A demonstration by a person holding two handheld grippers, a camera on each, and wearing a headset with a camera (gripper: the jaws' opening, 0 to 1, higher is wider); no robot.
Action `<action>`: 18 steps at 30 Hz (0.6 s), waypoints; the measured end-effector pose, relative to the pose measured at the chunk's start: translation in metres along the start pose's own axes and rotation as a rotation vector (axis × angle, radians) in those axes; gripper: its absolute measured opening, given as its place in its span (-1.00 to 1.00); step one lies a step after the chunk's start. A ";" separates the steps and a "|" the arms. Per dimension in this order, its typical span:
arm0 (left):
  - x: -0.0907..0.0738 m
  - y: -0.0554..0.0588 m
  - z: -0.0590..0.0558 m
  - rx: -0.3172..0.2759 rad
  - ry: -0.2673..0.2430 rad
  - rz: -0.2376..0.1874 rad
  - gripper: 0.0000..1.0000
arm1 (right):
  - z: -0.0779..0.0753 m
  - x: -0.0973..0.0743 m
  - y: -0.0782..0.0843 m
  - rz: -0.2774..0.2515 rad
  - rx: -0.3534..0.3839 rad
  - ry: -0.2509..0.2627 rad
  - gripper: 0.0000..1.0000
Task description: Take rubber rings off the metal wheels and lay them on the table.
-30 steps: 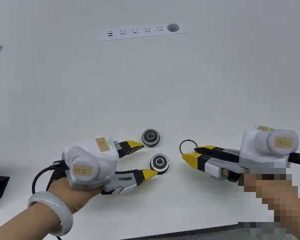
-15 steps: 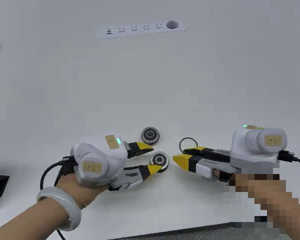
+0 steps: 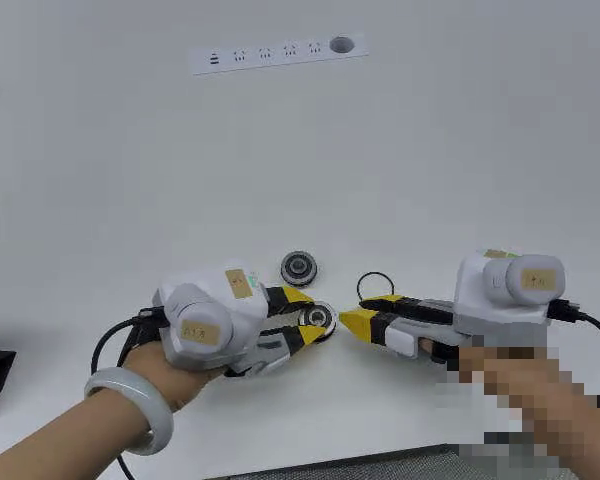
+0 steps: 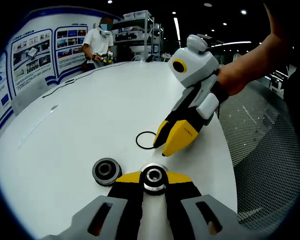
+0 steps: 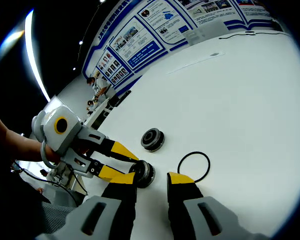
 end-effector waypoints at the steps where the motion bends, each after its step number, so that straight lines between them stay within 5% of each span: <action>1: 0.000 0.000 0.000 0.002 0.001 0.004 -0.67 | 0.000 0.000 0.000 0.000 0.003 -0.002 -0.50; 18: 0.001 0.000 -0.001 0.016 0.010 0.006 -0.73 | 0.004 0.016 0.006 -0.009 0.099 -0.062 -0.51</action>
Point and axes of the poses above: the centre of the closed fingertips' face, and the gripper's own axes: x roughly forward along the fingers, z roughly to its left, y roughly out of its underside, the point moved 8 cm from there along -x, roughly backward along the fingers, and after that the axes turned 7 degrees about -y, right-handed, at the moved point
